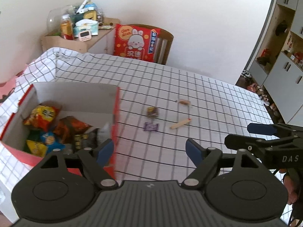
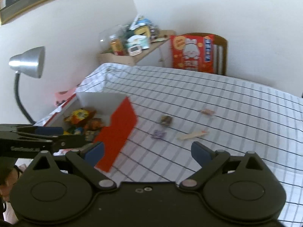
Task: Organize snacks
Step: 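Move both open tools toward the brown cube and pink packet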
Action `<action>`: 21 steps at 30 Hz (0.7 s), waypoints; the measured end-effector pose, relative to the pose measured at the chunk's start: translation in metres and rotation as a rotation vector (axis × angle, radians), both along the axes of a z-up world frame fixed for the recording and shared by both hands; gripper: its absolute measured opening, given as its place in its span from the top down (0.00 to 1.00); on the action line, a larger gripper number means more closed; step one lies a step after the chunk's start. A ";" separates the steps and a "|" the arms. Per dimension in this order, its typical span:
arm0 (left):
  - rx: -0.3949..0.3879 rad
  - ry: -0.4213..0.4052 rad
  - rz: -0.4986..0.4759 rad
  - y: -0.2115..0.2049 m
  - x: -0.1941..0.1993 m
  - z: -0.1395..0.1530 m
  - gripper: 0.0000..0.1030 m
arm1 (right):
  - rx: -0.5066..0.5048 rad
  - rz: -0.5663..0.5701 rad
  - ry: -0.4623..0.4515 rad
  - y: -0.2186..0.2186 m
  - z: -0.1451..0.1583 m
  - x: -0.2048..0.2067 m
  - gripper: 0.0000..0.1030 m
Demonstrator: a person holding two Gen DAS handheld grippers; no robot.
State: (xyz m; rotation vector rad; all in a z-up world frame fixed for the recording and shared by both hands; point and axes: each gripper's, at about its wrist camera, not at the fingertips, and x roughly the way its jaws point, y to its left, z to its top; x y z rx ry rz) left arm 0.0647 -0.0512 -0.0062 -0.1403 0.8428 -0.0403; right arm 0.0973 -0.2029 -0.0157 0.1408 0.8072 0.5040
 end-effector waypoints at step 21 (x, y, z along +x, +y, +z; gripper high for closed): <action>-0.045 0.074 0.105 -0.054 0.108 -0.033 0.03 | -0.120 -0.006 0.005 -0.069 -0.042 0.062 0.05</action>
